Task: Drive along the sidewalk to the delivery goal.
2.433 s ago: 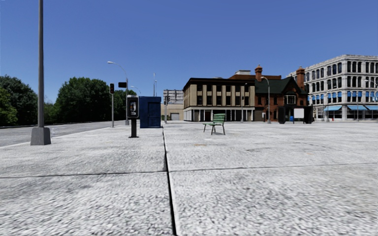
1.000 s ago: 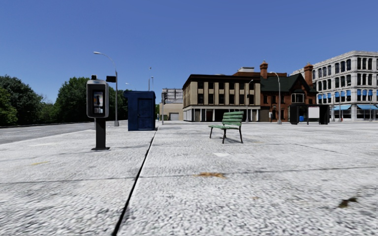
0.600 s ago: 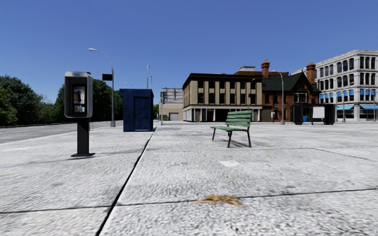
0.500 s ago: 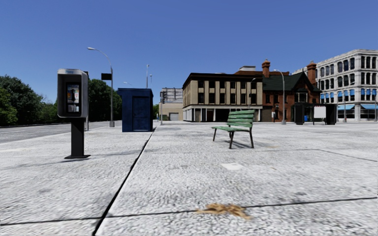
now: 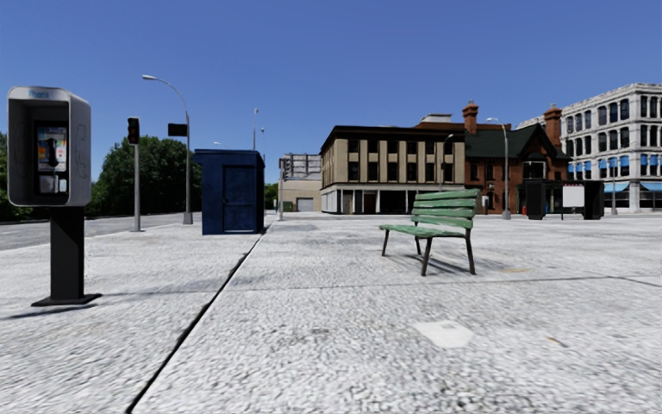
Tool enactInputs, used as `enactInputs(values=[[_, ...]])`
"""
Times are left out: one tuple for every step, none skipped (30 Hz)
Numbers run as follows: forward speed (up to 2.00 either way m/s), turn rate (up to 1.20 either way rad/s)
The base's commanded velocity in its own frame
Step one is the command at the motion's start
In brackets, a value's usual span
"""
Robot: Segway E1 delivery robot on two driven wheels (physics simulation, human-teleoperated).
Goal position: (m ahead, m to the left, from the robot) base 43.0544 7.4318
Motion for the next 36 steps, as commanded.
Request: enactInputs(values=[[2.00, 0.14], [2.00, 0.14], [2.00, 0.14], [2.00, 0.14], [2.00, 0.14], [2.00, 0.14], [2.00, 0.14], [2.00, 0.16], [2.00, 0.18], [2.00, 0.18], [2.00, 0.23], [2.00, 0.24], [2.00, 0.24], [2.00, 0.24], [2.00, 0.23], [2.00, 0.18], [2.00, 0.16], [2.00, 0.16], [2.00, 0.08], [2.00, 0.00], [2.00, 0.00], [2.00, 0.00], [2.00, 0.00], [2.00, 0.00], [2.00, 0.00], [2.00, 0.00], [2.00, 0.00], [2.00, 0.00], [2.00, 0.00], [2.00, 0.00], [2.00, 0.00], [2.00, 0.00], [2.00, 0.00], [2.00, 0.00], [2.00, 0.00], [2.00, 0.00]])
